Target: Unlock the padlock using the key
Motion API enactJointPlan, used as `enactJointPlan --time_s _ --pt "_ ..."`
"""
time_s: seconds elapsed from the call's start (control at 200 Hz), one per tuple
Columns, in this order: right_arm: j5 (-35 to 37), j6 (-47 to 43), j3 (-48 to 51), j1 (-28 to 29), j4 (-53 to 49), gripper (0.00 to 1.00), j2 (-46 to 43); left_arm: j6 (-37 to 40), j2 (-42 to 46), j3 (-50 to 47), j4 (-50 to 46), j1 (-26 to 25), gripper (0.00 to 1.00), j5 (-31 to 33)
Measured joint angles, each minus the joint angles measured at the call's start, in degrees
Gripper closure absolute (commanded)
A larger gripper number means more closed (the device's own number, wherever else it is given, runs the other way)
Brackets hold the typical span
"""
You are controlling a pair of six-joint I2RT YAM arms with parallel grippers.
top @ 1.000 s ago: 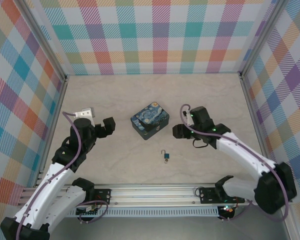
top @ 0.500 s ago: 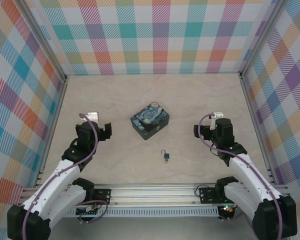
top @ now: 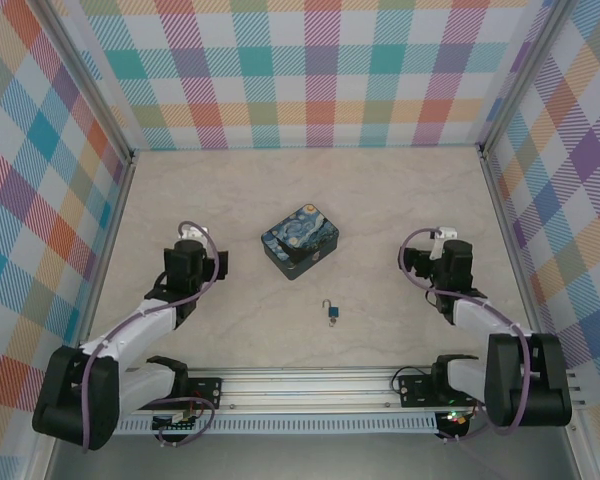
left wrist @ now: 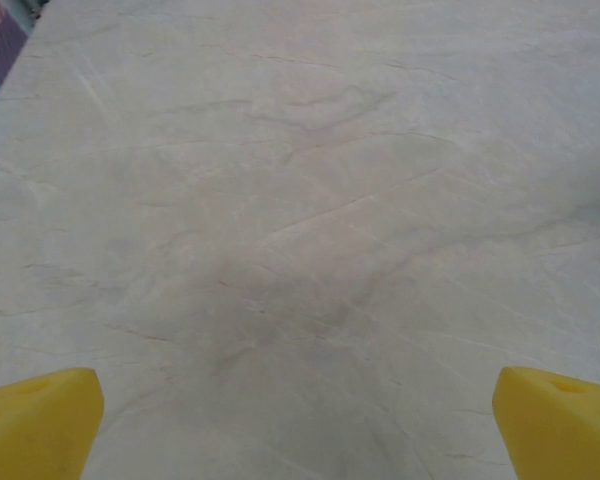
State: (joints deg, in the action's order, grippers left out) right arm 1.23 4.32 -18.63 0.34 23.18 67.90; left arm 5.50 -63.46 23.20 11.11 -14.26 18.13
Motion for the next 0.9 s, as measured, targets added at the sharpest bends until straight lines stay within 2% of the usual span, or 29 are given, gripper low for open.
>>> enactJointPlan --time_s 0.135,0.39,0.59,0.72,0.825,0.9 --pt "-2.5 -0.5 -0.2 -0.1 8.1 0.0 5.2 1.2 -4.0 -2.0 7.6 0.5 0.0 -3.5" --pt "-6.3 -2.3 -1.0 -0.3 14.6 0.0 8.8 3.2 -11.6 -2.8 19.6 3.4 0.0 -10.5" --pt "-7.4 -3.8 1.0 -0.3 28.9 0.0 18.5 3.1 -18.6 -2.3 27.8 6.0 0.0 -16.4" --pt "-7.4 -4.0 1.6 -0.4 29.5 0.0 19.7 2.6 -20.4 -3.6 33.0 8.2 0.0 -19.1" --pt "-7.8 -3.9 -1.8 -0.7 26.8 0.0 19.8 2.3 -23.2 -5.0 39.4 8.5 0.0 -20.3" --pt "-7.8 -3.7 -3.7 -1.6 26.5 0.0 19.8 1.6 -25.1 -4.5 38.7 8.8 0.0 -20.5"
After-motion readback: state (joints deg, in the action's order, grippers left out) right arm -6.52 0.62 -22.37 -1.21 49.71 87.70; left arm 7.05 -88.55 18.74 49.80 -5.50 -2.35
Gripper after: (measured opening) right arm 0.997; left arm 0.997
